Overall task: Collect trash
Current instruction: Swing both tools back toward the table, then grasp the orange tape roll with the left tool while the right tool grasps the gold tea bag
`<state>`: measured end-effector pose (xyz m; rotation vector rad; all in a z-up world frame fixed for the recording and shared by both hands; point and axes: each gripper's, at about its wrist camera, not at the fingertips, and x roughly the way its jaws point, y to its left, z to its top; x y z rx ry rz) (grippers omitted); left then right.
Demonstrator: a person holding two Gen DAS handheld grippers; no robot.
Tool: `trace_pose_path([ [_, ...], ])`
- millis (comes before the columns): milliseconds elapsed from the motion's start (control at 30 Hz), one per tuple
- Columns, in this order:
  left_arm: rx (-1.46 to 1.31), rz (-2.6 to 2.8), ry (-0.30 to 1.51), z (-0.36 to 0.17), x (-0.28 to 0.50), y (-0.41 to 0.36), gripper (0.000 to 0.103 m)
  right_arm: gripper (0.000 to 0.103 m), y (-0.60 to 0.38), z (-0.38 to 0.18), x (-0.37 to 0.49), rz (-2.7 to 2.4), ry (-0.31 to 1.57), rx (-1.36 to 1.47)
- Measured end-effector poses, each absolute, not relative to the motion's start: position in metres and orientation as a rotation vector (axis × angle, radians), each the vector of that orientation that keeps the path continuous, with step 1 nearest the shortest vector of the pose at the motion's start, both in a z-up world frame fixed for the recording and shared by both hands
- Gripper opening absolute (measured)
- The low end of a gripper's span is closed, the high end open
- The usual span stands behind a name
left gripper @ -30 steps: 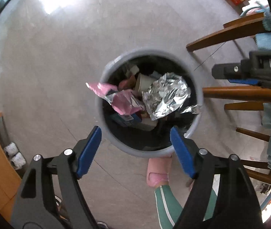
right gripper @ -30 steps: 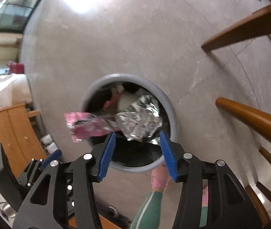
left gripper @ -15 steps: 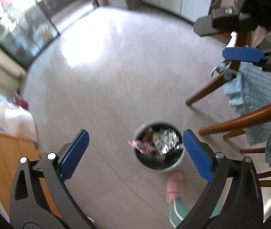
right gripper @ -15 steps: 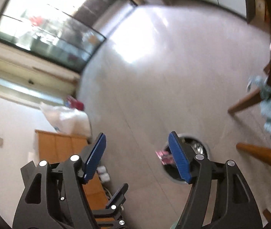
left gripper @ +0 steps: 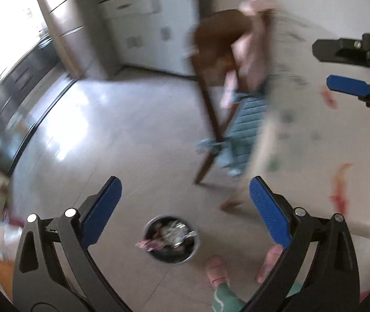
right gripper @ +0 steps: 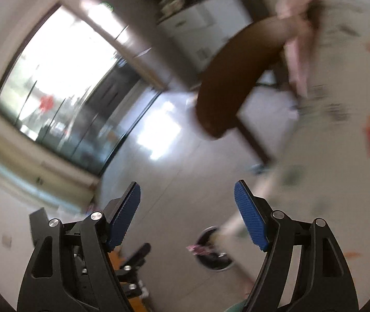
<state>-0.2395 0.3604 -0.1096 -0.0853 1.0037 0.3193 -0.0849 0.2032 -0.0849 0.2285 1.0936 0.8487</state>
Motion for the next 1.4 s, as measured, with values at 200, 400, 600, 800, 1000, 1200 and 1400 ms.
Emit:
trace_pose_path([
  [200,0.065,0.058,0.968,-0.091,-0.188,0.258,0.096,0.075,0.077,-0.059,-0.075,0.636,0.991,0.340],
  [400,0.151,-0.172,0.960,-0.091,-0.147,0.159,0.096,0.075,-0.049,-0.063,-0.087,0.390,0.927,0.429],
  [600,0.194,-0.328,0.999,-0.106,-0.113,0.076,0.096,0.075,-0.166,-0.079,-0.105,0.166,0.914,0.494],
  [800,0.244,-0.437,1.067,-0.128,-0.082,-0.006,0.096,0.075,-0.279,-0.112,-0.140,-0.077,0.950,0.583],
  [1000,0.339,-0.483,1.093,-0.154,-0.060,-0.064,0.096,0.075,-0.348,-0.144,-0.159,-0.190,1.009,0.639],
  [1200,0.374,-0.480,1.120,-0.178,-0.039,-0.101,0.096,0.074,-0.371,-0.172,-0.160,-0.202,1.067,0.655],
  [1400,0.350,-0.464,1.135,-0.188,-0.029,-0.109,0.096,0.072,-0.372,-0.184,-0.152,-0.189,1.106,0.605],
])
